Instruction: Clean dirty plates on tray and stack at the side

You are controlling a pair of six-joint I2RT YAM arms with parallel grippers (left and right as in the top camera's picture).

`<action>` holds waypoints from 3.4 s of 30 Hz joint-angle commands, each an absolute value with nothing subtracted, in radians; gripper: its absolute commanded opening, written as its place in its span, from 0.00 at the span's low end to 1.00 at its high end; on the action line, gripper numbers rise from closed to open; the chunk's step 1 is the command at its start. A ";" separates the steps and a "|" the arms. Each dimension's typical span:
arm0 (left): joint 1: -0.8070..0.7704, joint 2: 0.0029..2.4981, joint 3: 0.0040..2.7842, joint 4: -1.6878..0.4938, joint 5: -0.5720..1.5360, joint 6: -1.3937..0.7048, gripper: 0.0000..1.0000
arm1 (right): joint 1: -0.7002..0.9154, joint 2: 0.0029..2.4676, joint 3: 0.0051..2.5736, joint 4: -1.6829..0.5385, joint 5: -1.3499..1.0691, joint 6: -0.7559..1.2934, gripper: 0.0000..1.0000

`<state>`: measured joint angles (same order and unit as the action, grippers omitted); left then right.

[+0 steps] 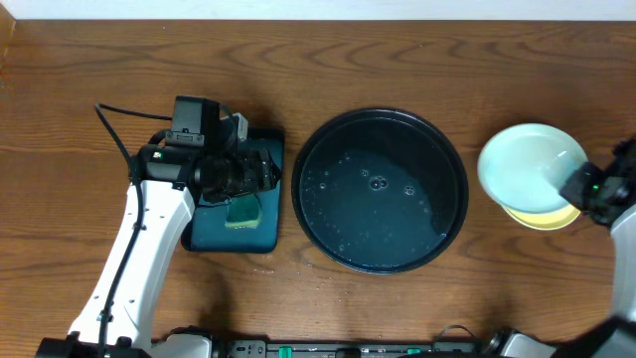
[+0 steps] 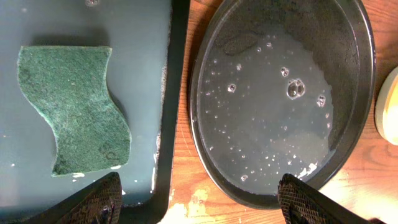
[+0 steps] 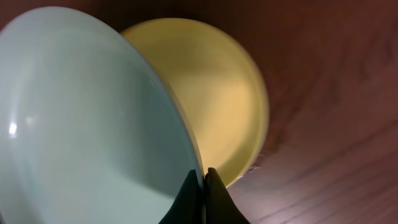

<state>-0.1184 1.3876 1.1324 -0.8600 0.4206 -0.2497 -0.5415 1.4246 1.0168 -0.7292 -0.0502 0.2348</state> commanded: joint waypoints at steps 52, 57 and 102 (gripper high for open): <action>-0.114 1.385 1.150 -0.862 0.430 -0.237 0.81 | 0.071 0.009 0.115 -0.179 -0.262 0.017 0.99; -0.114 1.385 1.150 -0.862 0.430 -0.236 0.81 | 0.071 0.005 0.006 -0.040 -0.247 0.017 0.99; -0.085 0.187 0.299 -0.112 -0.013 -0.181 0.81 | 0.071 0.006 0.006 -0.052 -0.236 0.017 0.99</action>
